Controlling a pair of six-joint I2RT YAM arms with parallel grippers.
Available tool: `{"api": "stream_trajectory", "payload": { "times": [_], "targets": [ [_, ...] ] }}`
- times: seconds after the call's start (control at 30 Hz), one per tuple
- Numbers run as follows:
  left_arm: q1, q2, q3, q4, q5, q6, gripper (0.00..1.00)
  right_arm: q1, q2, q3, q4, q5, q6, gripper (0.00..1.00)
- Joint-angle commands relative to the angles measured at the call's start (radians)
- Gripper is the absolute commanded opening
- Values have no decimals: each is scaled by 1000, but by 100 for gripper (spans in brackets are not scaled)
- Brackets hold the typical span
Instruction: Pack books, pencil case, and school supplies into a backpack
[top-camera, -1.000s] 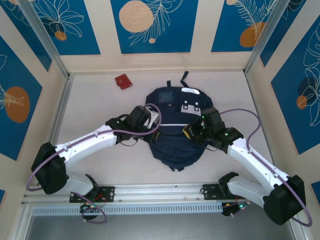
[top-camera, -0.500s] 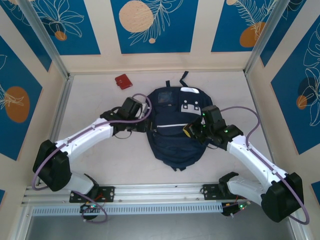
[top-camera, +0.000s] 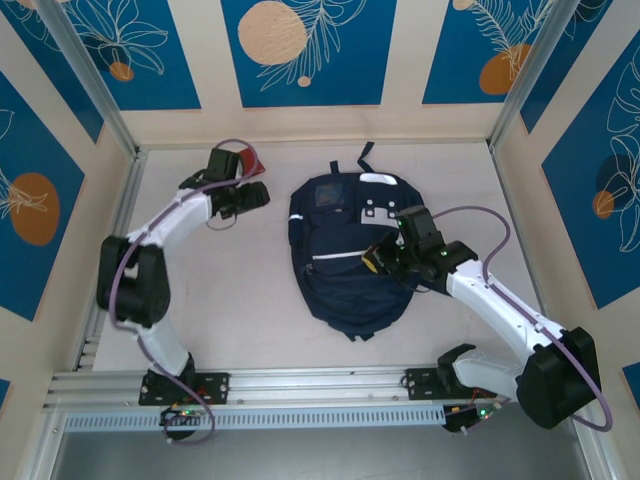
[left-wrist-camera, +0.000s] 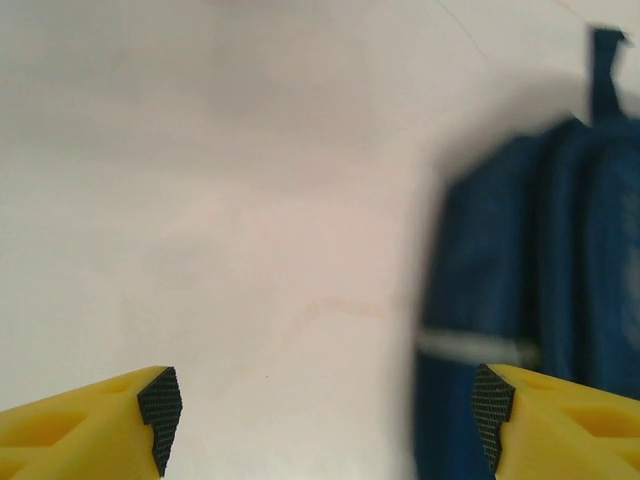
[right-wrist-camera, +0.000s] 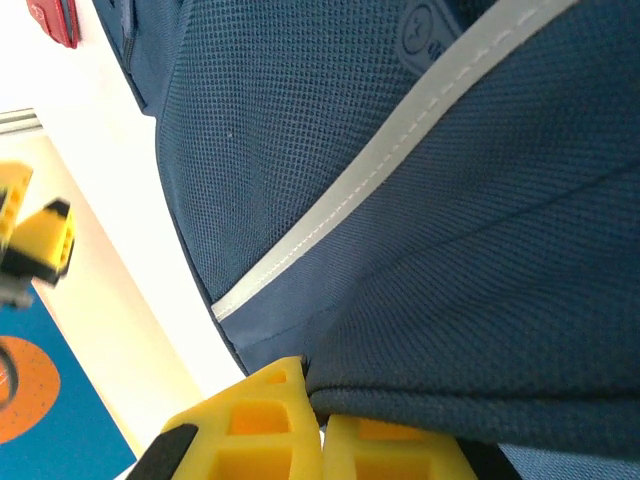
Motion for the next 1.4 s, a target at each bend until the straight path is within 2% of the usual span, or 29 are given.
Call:
{"api": "stream_trajectory", "payload": {
  "times": [0.0,0.13,0.4,0.7,0.8,1.03,1.13,1.3,1.37],
  "targets": [
    [46,175,169,34,-15,-10,77,11,18,41,19,18,-34,1],
    [85,360,377,40,-11,-27,77,24,34,57,18,33,-36,1],
    [125,619,715,-15,-33,-37,73,46,59,54,19,47,-15,1],
    [131,776,917,-88,2,-32,68,53,66,53,13,47,-13,1],
    [129,838,1033,-211,20,-38,60,56,61,49,18,49,-15,1],
    [120,853,1040,-289,-19,-43,44,58,36,44,17,61,-17,1],
    [120,861,1040,-297,-15,-39,34,58,34,41,16,66,-14,1],
    [119,875,1040,-299,0,-33,26,58,36,34,19,67,-13,1],
    [119,881,1040,-300,9,-34,20,58,37,32,23,67,-13,1]
  ]
}}
